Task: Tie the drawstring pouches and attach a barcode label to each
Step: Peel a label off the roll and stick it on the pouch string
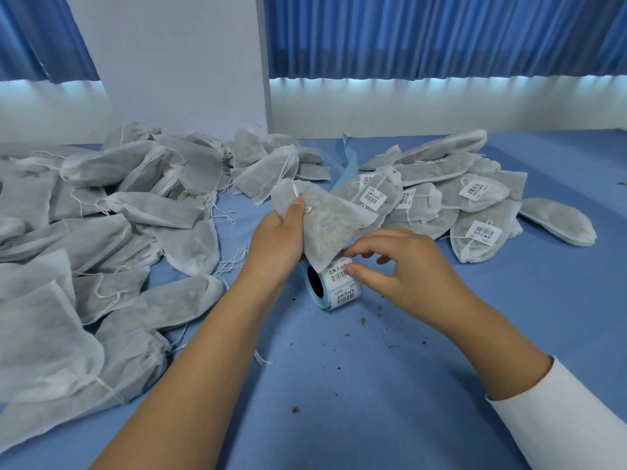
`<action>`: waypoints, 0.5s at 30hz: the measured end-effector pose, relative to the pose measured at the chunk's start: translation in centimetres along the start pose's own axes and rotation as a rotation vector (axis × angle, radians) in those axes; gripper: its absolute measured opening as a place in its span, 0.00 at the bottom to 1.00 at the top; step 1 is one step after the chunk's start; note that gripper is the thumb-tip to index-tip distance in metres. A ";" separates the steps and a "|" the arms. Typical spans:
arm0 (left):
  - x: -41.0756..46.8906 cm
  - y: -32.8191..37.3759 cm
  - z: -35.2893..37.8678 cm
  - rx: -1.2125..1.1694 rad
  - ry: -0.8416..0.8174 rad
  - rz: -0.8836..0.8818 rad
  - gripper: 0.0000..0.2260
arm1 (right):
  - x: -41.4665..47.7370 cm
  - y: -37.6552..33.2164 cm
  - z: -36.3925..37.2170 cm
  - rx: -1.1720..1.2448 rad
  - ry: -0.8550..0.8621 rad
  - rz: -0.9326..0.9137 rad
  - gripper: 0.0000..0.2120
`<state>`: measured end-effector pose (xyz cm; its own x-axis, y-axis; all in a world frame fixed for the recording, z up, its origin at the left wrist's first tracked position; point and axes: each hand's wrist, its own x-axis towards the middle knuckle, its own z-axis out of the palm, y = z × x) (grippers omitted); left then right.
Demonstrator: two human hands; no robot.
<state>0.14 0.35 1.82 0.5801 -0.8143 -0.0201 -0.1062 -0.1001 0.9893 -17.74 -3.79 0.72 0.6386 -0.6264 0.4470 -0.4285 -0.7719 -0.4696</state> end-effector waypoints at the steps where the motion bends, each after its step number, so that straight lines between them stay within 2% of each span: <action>1: 0.0 0.0 0.0 -0.006 0.002 -0.006 0.16 | 0.0 -0.1 0.0 -0.005 0.010 0.002 0.09; 11: 0.1 -0.1 -0.1 -0.040 0.017 -0.021 0.15 | -0.2 -0.1 0.2 -0.002 0.092 0.005 0.06; 15: 0.1 -0.1 -0.1 -0.035 0.012 -0.023 0.15 | -0.1 -0.1 0.3 0.056 0.091 -0.046 0.03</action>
<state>0.27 0.27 1.75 0.5921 -0.8048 -0.0417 -0.0639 -0.0985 0.9931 -17.53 -3.61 0.50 0.5950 -0.5997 0.5350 -0.3624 -0.7944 -0.4875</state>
